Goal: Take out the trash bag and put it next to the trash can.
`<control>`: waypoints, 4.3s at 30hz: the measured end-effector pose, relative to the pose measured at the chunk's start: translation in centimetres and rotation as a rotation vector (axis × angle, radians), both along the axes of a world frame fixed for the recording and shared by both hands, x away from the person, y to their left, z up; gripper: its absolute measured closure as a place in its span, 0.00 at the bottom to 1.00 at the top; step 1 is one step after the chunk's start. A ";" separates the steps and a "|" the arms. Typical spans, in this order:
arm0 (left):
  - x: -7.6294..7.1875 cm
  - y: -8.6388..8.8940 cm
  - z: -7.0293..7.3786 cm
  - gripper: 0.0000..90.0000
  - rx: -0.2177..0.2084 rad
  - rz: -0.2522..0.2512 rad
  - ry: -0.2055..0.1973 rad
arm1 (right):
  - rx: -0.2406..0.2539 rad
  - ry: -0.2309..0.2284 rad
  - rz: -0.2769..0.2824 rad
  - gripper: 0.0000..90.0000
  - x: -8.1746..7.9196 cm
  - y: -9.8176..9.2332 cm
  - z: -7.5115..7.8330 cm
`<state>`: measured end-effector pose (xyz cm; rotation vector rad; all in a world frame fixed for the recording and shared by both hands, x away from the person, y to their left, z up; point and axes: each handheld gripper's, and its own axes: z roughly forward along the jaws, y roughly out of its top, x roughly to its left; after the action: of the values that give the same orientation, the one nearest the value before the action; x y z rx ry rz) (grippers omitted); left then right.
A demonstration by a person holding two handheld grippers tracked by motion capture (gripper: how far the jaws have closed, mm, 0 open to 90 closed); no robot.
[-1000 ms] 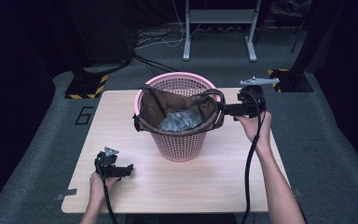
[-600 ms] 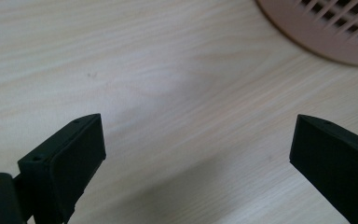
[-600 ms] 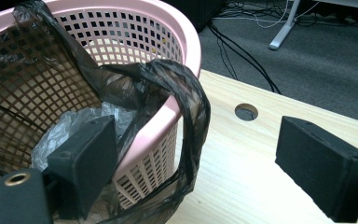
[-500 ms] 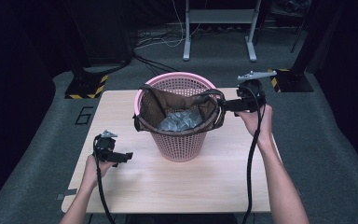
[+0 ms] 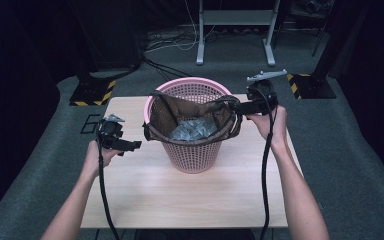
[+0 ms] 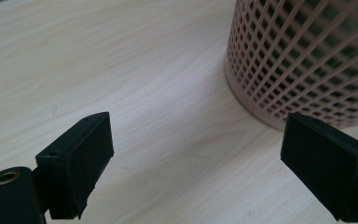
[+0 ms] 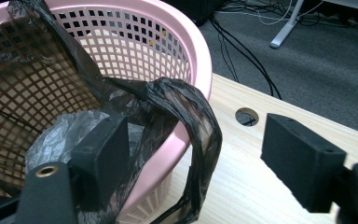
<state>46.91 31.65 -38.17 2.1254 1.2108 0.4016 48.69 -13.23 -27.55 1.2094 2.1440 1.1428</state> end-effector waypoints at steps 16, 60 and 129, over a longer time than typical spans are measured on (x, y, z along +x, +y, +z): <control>2.3 -0.9 8.1 0.14 -0.047 -0.013 -0.100 | -0.004 0.002 -0.004 0.36 0.4 0.0 0.1; 6.2 -8.1 10.8 0.86 0.080 -0.053 -0.261 | -0.061 -0.003 -0.022 0.84 1.0 1.8 0.1; 6.5 -9.4 15.3 1.00 -0.314 -0.137 -0.244 | -0.021 0.080 0.183 0.33 -1.5 7.1 1.9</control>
<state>53.44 22.22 -22.87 1.8179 0.9174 0.3704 47.19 -6.18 -25.62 1.0843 2.3609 1.1601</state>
